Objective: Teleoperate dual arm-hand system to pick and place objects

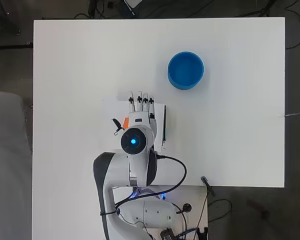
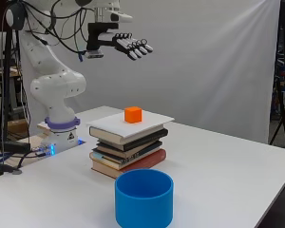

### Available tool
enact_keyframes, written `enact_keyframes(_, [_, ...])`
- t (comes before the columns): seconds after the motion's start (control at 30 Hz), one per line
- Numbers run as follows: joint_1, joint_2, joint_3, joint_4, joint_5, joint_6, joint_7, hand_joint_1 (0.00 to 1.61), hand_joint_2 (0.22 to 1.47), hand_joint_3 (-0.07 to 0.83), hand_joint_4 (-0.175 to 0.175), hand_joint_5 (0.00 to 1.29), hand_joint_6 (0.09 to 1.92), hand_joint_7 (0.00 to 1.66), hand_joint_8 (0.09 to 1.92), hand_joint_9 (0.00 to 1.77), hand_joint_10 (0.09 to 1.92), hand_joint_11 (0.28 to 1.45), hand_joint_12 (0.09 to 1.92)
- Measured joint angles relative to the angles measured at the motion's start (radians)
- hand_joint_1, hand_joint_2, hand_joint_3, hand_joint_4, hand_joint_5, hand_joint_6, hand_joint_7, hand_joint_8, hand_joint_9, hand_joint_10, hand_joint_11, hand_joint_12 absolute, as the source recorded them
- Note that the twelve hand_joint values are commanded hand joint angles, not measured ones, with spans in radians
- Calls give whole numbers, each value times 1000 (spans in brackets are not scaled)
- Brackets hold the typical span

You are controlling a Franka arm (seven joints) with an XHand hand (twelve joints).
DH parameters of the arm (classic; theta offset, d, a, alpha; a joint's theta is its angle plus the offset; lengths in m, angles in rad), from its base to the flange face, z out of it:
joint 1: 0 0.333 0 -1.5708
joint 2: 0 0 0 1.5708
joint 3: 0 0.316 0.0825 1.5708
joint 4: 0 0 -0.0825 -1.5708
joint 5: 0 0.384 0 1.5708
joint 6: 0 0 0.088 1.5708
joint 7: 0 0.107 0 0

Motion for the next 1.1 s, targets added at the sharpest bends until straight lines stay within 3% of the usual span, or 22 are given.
enact_keyframes(0.17, [-11, 36, -21, 24, -171, 33, 30, 54, 972, 0, 119, 224, 87, 272, 87, 393, 87, 459, 87])
enact_keyframes(0.3, [-12, 44, -31, 15, -168, 57, 30, 7, 957, -11, 117, 271, 87, 354, 87, 472, 87, 478, 87])
enact_keyframes(0.43, [-11, 41, -21, -18, -135, 87, 12, 0, 908, -10, 97, 301, 87, 386, 87, 500, 87, 482, 87])
enact_keyframes(0.63, [-7, 47, -6, -74, -252, 111, -60, 0, 926, 4, 49, 328, 87, 408, 87, 506, 87, 491, 87])
enact_keyframes(0.73, [-4, 55, -38, -124, -187, 103, -105, 0, 963, 18, 14, 310, 87, 407, 87, 510, 87, 495, 87])
enact_keyframes(0.87, [-4, 90, -177, -121, 31, 69, -148, 0, 974, 15, -9, 279, 87, 390, 87, 517, 87, 481, 87])
enact_keyframes(0.97, [-9, 91, -272, -119, 149, 76, -156, 0, 963, 5, 30, 169, 87, 209, 87, 353, 87, 436, 87])
enact_keyframes(1.1, [-12, 88, -276, -156, 149, 117, -135, 0, 962, 3, 50, 142, 87, 193, 87, 330, 87, 430, 87])
